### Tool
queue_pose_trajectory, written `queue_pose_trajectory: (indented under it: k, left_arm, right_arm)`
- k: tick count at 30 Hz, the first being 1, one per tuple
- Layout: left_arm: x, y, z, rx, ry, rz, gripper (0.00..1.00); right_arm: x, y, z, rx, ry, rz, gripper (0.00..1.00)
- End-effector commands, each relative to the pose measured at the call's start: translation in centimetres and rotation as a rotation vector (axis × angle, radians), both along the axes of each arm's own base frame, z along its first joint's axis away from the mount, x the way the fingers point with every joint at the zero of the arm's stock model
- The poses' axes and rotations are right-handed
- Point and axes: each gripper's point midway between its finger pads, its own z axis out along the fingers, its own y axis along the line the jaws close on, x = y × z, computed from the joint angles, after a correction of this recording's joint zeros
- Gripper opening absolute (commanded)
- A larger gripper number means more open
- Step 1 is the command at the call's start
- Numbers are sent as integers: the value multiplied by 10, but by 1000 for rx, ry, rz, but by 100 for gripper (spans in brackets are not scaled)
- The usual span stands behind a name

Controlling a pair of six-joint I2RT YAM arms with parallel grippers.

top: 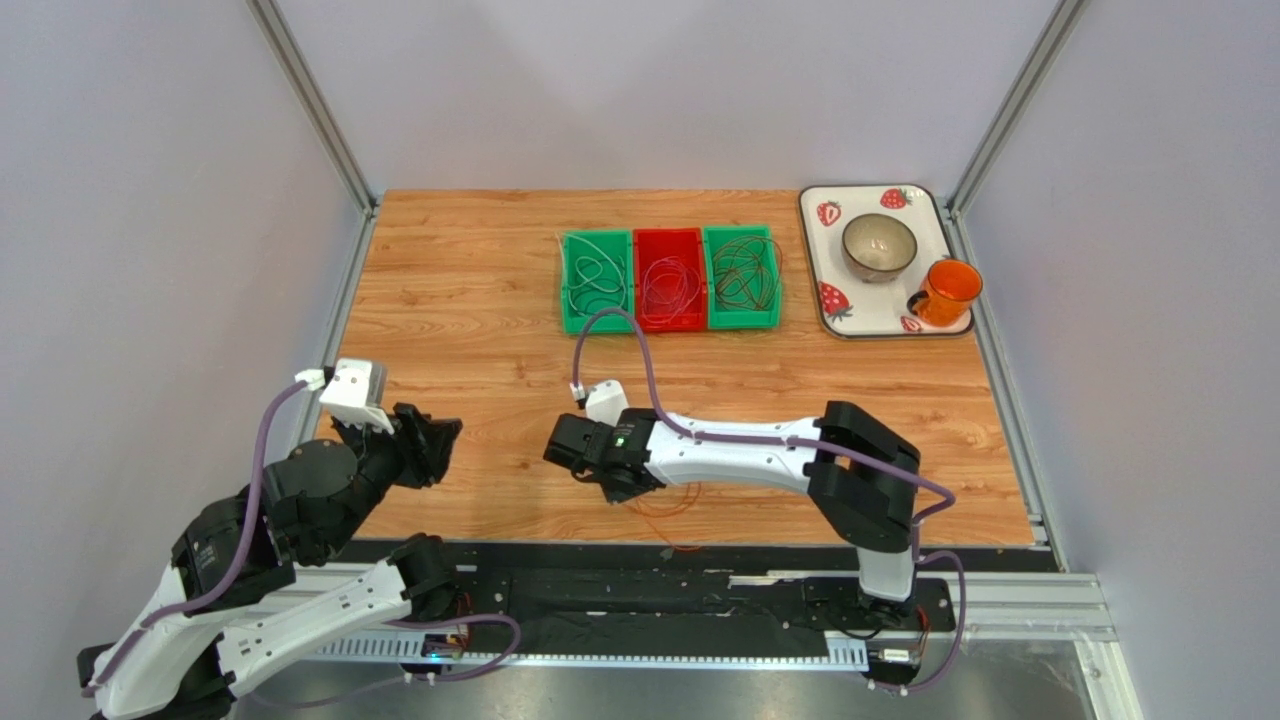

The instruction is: Untangle the cables

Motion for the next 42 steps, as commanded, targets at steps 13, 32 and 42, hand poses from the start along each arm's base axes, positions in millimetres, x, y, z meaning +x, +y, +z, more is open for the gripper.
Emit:
queue_pose_trajectory:
  k: [13,32,42]
  left_arm:
    - [2,1,3,-3,-16,12,52]
    - [3,2,2,0,-18,14,51]
    - [3,3,3,-3,-19,21,50]
  right_arm:
    - [77,-43,132,132,-245,-79,0]
    - [163,-99,320,282,-643,-178,0]
    - [175,-69,391,496,-730,-80,0]
